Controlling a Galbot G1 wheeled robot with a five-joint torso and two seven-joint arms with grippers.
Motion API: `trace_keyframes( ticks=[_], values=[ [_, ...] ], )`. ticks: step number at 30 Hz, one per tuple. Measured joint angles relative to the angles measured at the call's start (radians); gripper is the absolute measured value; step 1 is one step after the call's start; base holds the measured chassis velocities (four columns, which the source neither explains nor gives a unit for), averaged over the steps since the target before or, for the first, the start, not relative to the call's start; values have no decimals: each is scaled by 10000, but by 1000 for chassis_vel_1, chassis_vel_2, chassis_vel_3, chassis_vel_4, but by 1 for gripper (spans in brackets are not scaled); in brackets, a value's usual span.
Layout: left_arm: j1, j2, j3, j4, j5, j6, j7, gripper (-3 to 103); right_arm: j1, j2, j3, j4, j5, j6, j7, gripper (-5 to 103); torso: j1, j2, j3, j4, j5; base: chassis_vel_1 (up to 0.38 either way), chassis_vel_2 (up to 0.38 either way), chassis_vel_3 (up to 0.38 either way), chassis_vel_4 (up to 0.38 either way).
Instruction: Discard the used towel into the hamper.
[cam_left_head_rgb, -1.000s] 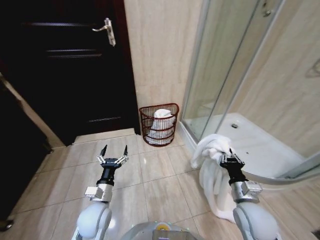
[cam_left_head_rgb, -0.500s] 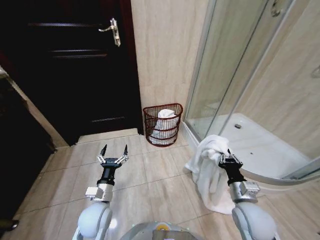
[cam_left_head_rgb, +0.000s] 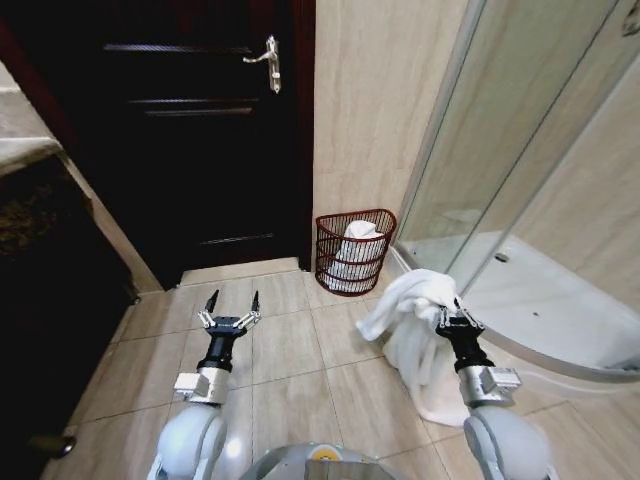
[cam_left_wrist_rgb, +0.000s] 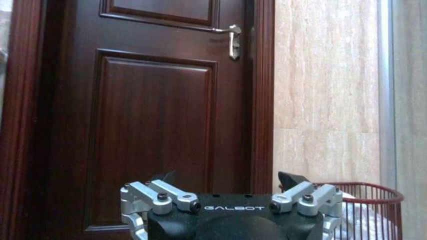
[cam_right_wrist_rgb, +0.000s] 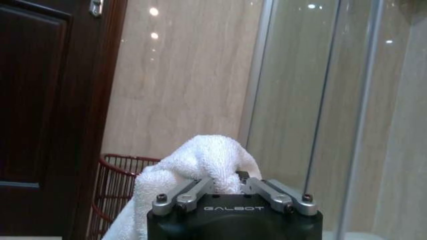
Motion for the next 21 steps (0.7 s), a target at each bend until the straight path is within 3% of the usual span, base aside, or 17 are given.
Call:
trace_keyframes(
  ticks=[3, 8, 21],
  values=[
    [4, -14, 8, 20, 53, -57, 0, 100, -9, 0, 27, -34, 19, 127, -7, 10, 0, 0, 0, 0, -2, 14, 16, 85, 85],
    [2, -35, 22, 190, 108, -626, 67, 100, -45, -24, 122, -49, 62, 198, -95, 10, 0, 1, 2, 3, -7, 74, 67, 41, 45],
    [100, -110, -13, 116, 125, -657, 58, 100, -12, -64, 131, -51, 164, 188, -58, 10, -2, 4, 3, 0, -4, -35, 28, 30, -20]
  ],
)
